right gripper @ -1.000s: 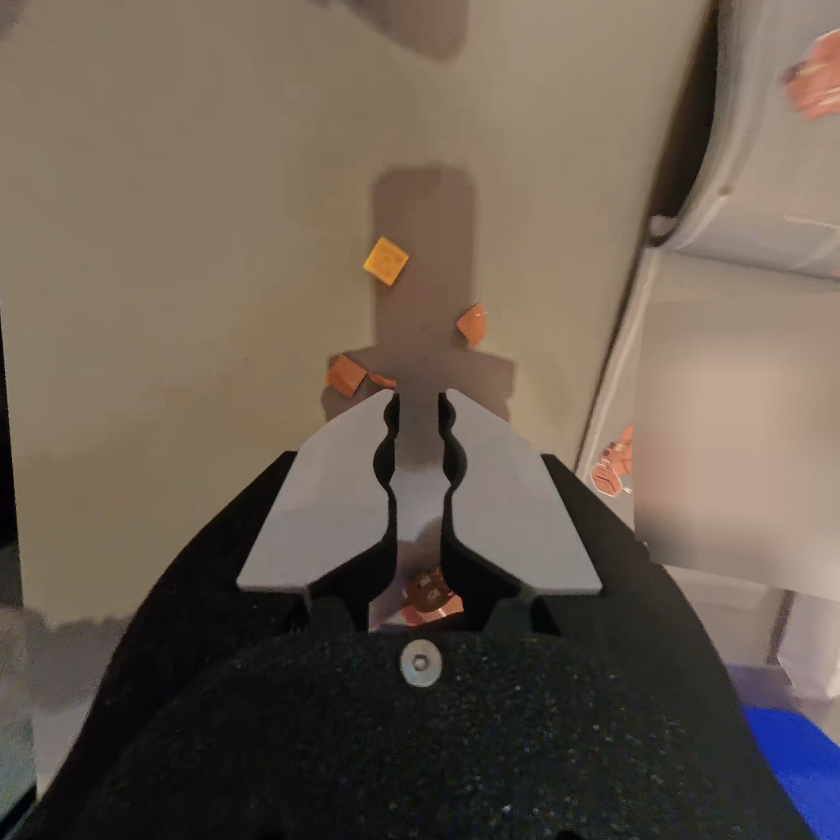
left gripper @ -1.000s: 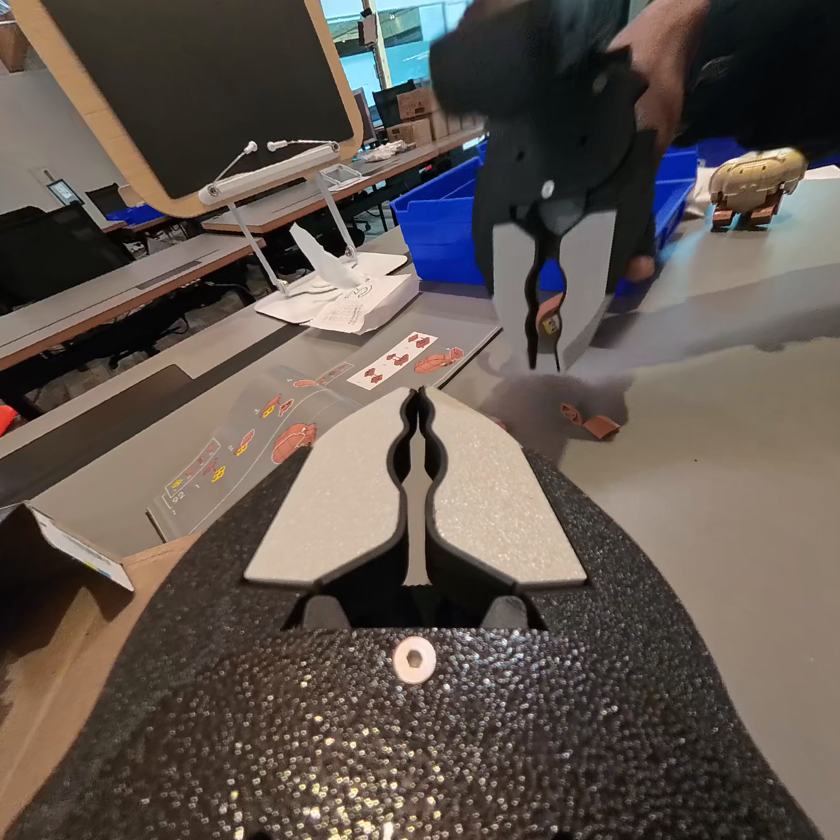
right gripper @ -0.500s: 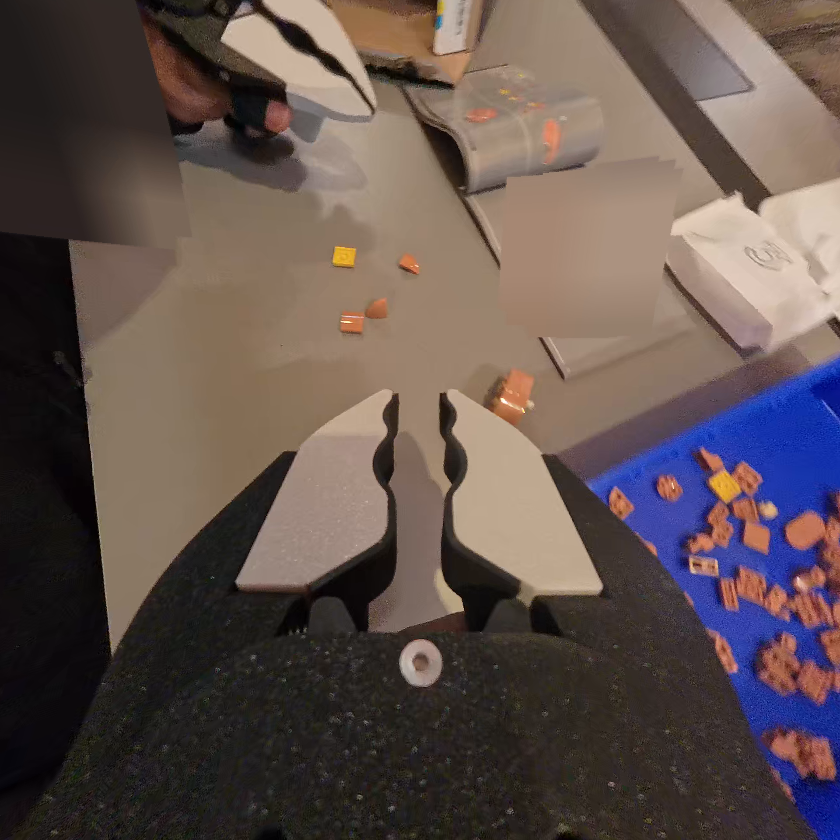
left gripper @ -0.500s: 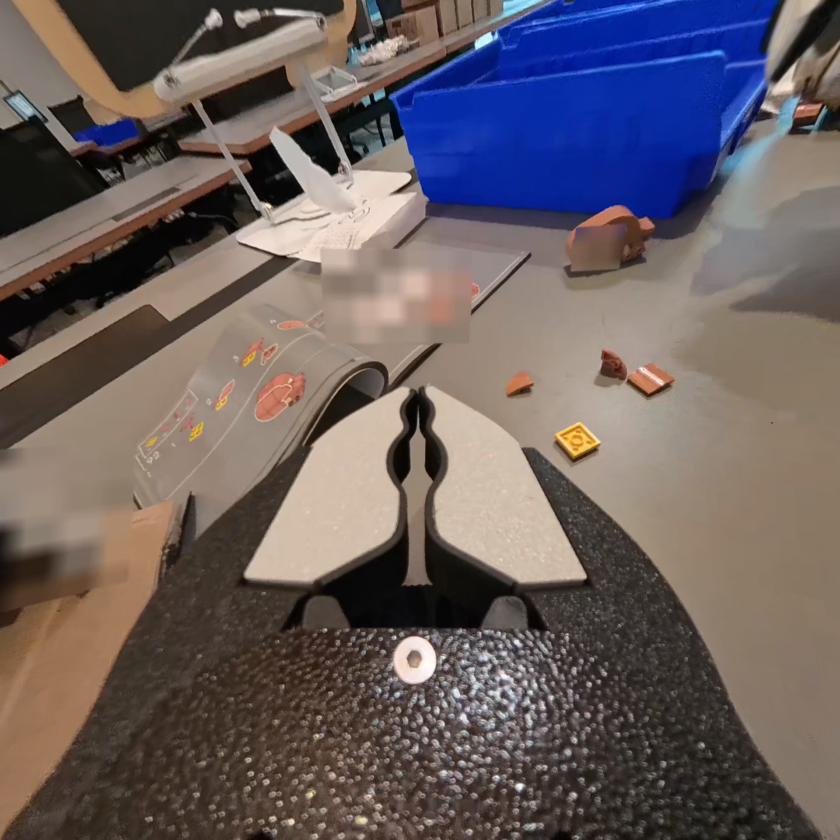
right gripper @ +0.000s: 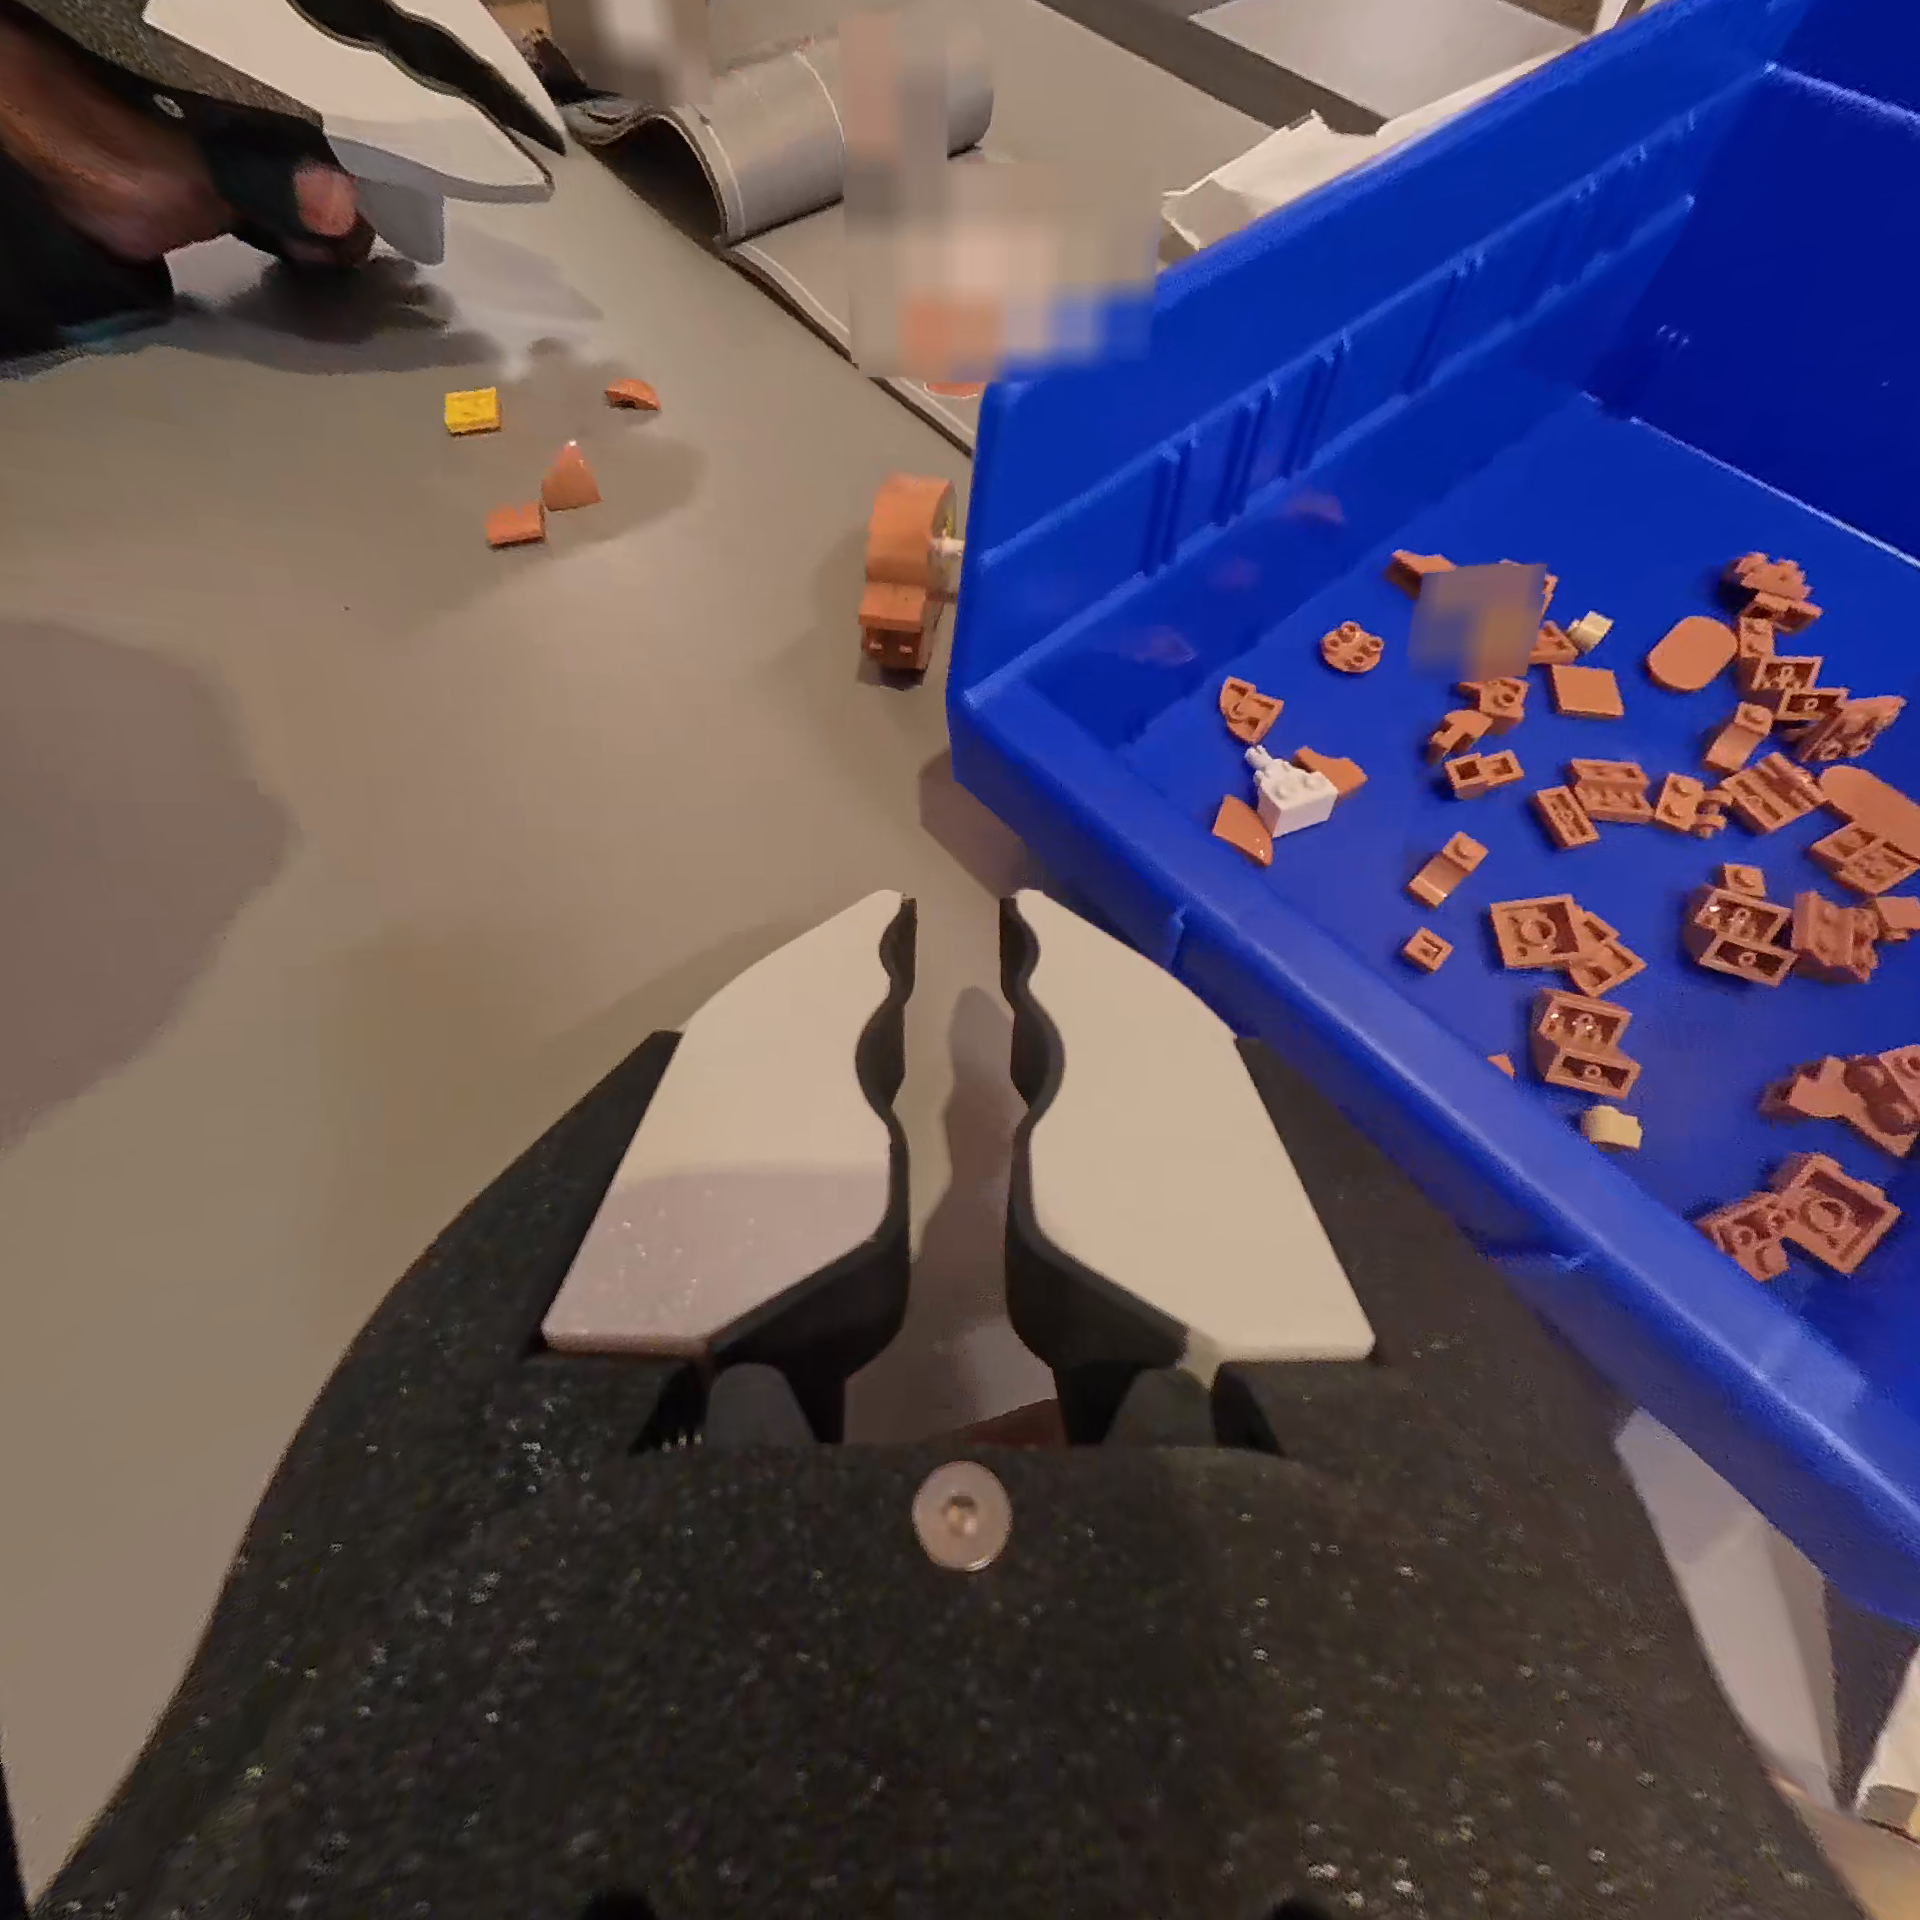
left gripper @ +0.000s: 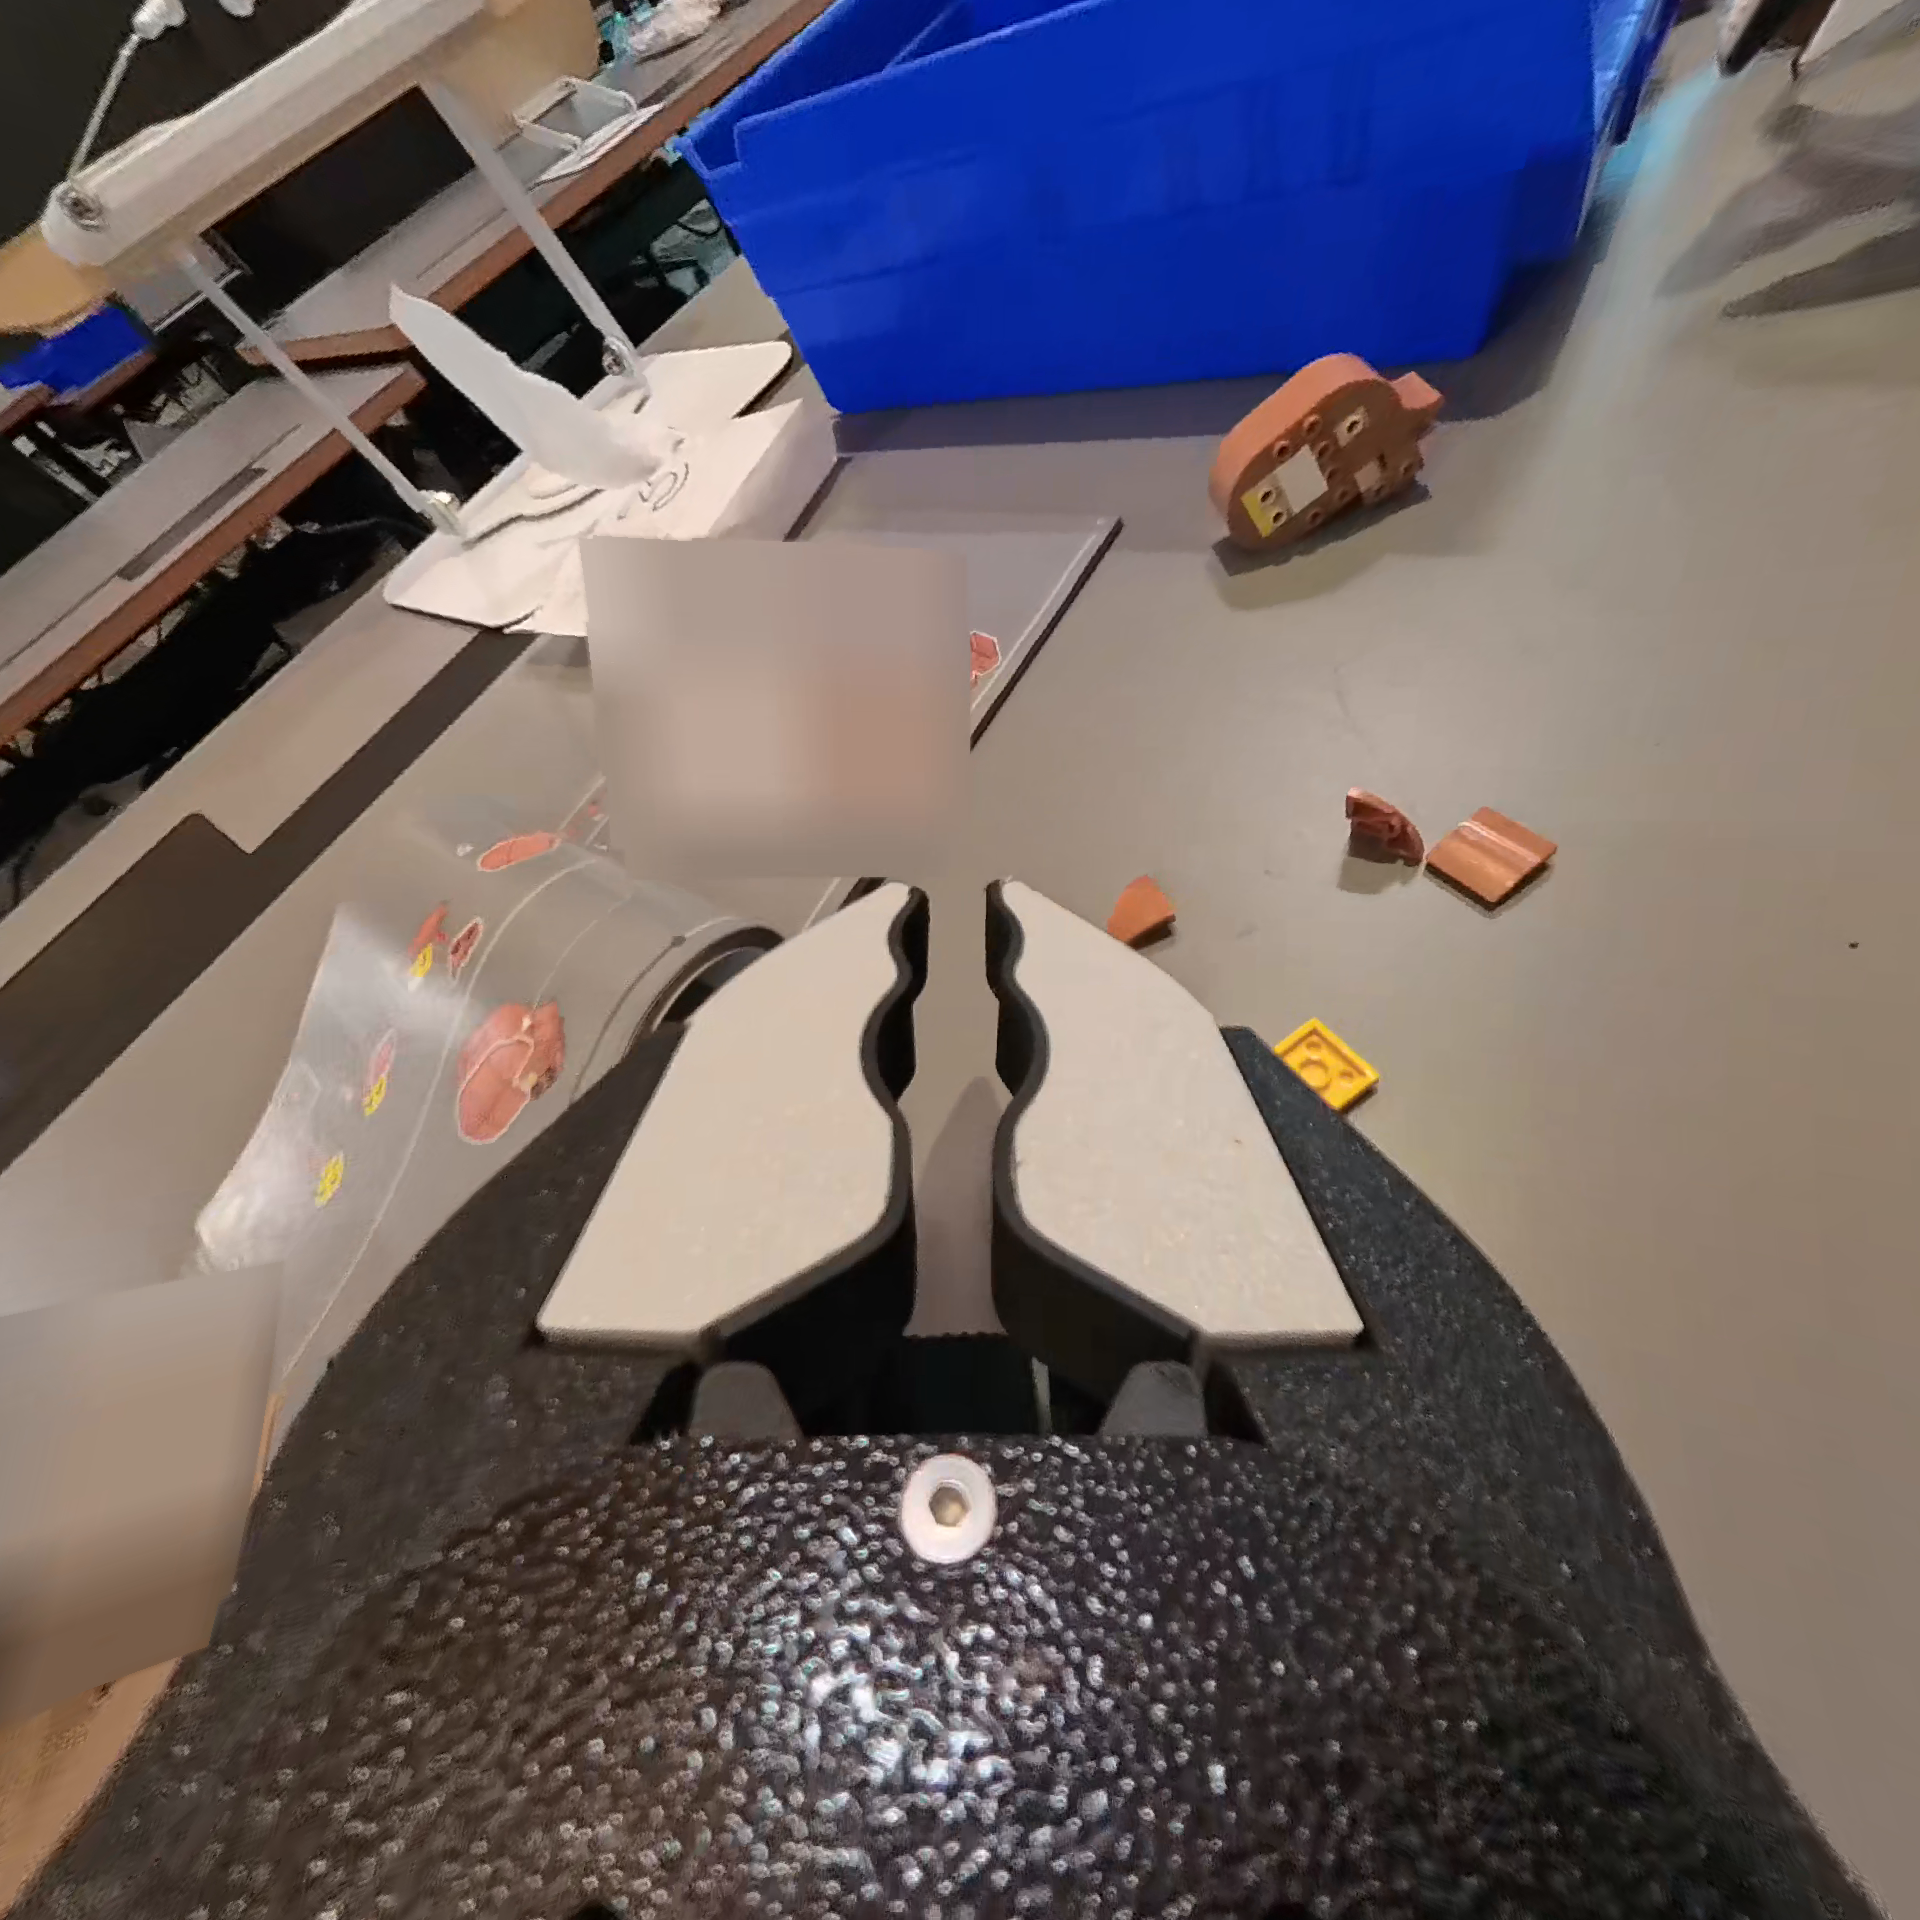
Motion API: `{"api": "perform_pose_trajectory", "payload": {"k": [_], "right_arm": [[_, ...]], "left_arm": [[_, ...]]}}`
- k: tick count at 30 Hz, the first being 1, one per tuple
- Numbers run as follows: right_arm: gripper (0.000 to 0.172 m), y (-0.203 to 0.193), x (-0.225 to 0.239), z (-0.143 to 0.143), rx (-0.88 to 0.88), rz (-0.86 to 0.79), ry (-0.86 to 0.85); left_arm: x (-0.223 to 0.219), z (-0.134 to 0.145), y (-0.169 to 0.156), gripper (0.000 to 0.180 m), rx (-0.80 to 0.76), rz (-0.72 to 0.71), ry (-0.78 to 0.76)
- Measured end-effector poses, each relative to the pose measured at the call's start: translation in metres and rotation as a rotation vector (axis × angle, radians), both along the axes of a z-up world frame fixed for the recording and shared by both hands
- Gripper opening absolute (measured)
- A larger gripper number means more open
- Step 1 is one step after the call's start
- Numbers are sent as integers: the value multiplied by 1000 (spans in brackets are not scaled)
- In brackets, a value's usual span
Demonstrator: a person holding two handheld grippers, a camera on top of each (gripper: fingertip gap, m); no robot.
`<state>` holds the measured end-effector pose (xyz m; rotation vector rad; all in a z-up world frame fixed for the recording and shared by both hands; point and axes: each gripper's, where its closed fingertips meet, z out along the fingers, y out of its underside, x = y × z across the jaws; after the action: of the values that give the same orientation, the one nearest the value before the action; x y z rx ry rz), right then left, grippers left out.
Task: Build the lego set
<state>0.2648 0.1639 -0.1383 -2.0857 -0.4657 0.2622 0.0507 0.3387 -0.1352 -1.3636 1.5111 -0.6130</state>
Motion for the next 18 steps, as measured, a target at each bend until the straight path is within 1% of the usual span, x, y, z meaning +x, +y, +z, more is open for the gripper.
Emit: {"api": "perform_pose_trajectory", "payload": {"k": [3,5,10,18], "right_arm": [[15,-3,0,-7,9,8,4],[16,-7,0,-15,-11,12,-43],[16,-6,0,-16,-8,0,-43],[16,-6,0,-16,-9,-2,-48]], "left_arm": [[7,2,2,10,1,0,-13],[11,5,6,10,-5,13,-34],[16,13,14,10,-14,54,-90],[21,8,17,10,11,71,-54]]}}
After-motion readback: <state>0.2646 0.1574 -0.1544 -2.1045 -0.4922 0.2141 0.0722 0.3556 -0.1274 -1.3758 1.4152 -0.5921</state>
